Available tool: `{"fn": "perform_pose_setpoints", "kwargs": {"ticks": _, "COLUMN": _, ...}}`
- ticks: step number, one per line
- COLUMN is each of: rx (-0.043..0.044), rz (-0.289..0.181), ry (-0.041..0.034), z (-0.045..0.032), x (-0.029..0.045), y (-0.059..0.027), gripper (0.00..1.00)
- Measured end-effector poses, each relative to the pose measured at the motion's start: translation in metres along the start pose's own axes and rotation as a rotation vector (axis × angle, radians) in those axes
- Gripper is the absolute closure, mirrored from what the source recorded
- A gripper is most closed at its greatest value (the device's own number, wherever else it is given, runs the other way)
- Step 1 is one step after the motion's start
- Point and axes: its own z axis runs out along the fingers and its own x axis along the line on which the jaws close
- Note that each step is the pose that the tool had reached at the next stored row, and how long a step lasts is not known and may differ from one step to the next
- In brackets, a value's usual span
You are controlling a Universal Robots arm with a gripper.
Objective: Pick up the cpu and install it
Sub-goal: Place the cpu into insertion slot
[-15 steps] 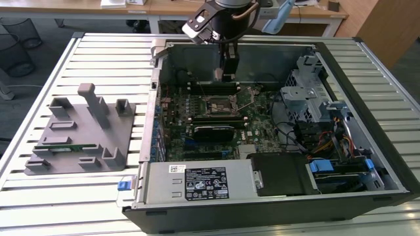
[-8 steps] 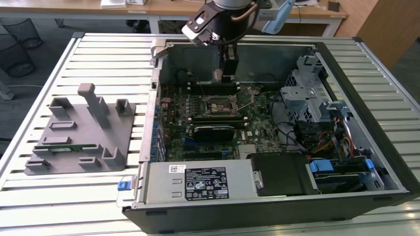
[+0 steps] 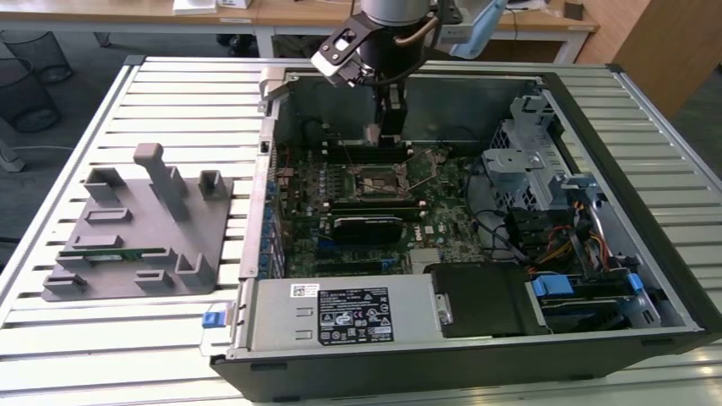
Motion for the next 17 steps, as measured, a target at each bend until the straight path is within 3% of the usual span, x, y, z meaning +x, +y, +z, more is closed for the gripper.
{"fn": "perform_pose_setpoints", "kwargs": {"ticks": 3, "rx": 0.0, "rz": -0.004, "ry": 0.0001, "z": 0.0054, "x": 0.0017, "y": -0.0002, "gripper": 0.47}}
{"fn": "perform_pose_setpoints", "kwargs": {"ticks": 4, "rx": -0.0001, "rz": -0.005, "ry": 0.0003, "z": 0.0135, "x": 0.0036, "y": -0.0005, "gripper": 0.47}}
{"fn": "perform_pose_setpoints", "kwargs": {"ticks": 10, "rx": 0.0, "rz": -0.005, "ry": 0.0002, "z": 0.0244, "x": 0.0034, "y": -0.0009, "gripper": 0.47}}
{"fn": "perform_pose_setpoints", "kwargs": {"ticks": 17, "rx": -0.0001, "rz": -0.004, "ry": 0.0003, "z": 0.0372, "x": -0.0022, "y": -0.0018, "gripper": 0.47}}
